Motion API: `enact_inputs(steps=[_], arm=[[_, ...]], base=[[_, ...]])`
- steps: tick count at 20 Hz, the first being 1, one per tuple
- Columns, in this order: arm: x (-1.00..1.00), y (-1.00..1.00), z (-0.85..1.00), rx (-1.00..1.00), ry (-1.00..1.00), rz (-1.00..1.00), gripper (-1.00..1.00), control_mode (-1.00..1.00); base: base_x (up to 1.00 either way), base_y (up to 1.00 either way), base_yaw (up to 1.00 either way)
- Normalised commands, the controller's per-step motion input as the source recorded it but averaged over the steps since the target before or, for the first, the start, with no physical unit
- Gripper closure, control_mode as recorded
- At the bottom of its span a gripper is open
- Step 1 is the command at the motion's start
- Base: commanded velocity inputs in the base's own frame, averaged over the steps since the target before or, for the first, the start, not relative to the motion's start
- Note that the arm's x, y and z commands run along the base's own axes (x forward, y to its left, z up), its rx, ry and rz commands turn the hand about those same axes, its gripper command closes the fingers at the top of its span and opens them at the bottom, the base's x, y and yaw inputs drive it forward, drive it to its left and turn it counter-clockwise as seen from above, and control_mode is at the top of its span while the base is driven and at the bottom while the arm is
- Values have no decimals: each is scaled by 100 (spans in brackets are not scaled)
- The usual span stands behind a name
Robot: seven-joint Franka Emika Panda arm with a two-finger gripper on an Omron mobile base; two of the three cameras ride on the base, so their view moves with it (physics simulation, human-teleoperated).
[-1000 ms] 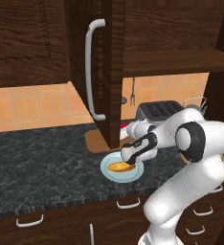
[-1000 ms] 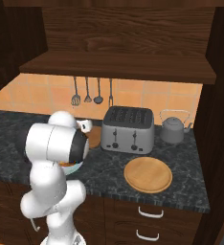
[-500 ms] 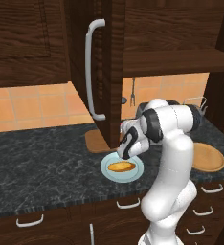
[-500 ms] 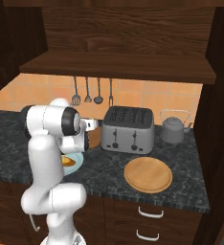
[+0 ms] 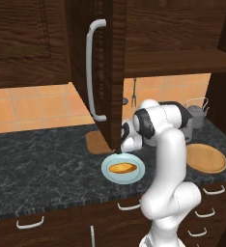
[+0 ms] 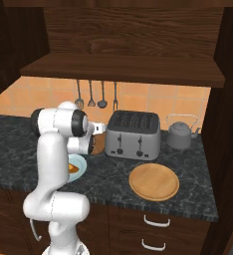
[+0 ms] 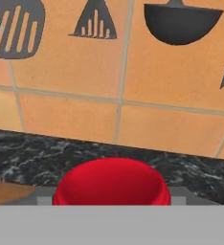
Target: From the different types of pastries on the counter, select a croissant and place it on the cutting board. Then retrieve a jar of jam from the cabinet and place it alongside the croissant on the cutting board.
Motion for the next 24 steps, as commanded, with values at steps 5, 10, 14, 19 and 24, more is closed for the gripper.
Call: enact_inputs(steps=[5, 10, 14, 19, 24], arm=[[29, 2, -57, 0, 2, -3, 100, -100], [28, 3, -30, 3, 5, -2, 100, -100], [-3, 12, -64, 10, 9, -3, 100, -100], [-27, 7, -25, 9, -1, -2, 100, -100], [-52, -5, 73, 17, -39, 0, 100, -100]], base=[[0, 0, 0], [0, 0, 0], [0, 0, 0], [0, 0, 0], [0, 0, 0]])
